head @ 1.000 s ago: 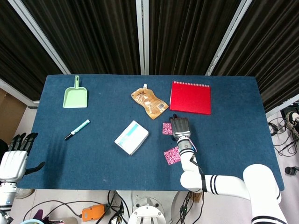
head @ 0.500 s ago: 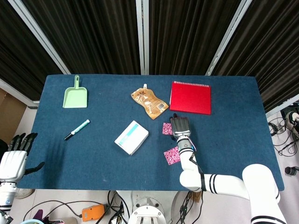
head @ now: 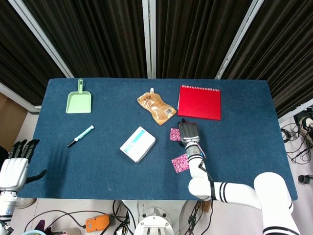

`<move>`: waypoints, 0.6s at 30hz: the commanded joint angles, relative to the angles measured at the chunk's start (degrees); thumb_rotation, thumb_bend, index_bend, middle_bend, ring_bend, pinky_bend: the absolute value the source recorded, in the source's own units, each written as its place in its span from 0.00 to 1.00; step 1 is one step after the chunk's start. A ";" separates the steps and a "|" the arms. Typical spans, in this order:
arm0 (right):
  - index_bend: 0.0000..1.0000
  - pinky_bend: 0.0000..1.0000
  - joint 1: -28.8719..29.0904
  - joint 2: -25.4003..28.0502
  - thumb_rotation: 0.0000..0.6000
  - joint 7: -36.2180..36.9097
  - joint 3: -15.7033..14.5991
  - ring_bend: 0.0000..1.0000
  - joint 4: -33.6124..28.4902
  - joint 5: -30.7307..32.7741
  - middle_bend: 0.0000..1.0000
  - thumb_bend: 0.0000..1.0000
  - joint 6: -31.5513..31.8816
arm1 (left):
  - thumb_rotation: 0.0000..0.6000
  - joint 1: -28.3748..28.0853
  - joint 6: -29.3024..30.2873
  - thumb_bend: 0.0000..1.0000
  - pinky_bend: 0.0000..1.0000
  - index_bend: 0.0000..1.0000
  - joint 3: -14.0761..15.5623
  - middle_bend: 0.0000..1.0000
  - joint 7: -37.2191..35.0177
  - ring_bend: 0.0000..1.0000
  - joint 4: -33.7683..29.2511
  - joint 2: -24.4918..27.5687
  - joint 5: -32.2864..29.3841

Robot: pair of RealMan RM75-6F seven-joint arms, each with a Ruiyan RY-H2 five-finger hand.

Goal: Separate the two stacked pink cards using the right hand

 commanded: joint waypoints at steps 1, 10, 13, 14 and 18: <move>0.49 0.86 -0.18 0.41 1.00 0.29 -0.06 0.67 -0.60 -0.64 0.24 0.46 0.31 | 1.00 -0.03 -0.01 0.10 0.00 0.06 0.02 0.09 0.06 0.00 -0.11 0.05 0.07; 0.51 0.86 -1.08 2.70 1.00 1.10 -0.50 0.68 -4.21 -2.90 0.26 0.46 1.47 | 1.00 -0.04 0.16 0.10 0.00 0.06 -0.02 0.09 0.26 0.00 -0.53 0.35 0.18; 0.52 0.86 -1.75 4.36 1.00 1.60 -0.81 0.68 -6.36 -4.00 0.27 0.46 2.08 | 1.00 0.00 0.29 0.10 0.00 0.06 -0.01 0.09 0.26 0.00 -0.59 0.39 0.26; 0.52 0.86 -2.08 5.09 1.00 1.76 -1.04 0.68 -7.23 -4.50 0.27 0.46 2.39 | 1.00 -0.01 0.32 0.10 0.00 0.06 -0.01 0.09 0.28 0.00 -0.62 0.41 0.30; 0.52 0.86 -4.39 9.55 1.00 3.28 -2.32 0.68 -11.54 -6.73 0.28 0.46 3.74 | 1.00 -0.04 0.44 0.10 0.00 0.06 -0.04 0.09 0.38 0.00 -0.76 0.49 0.41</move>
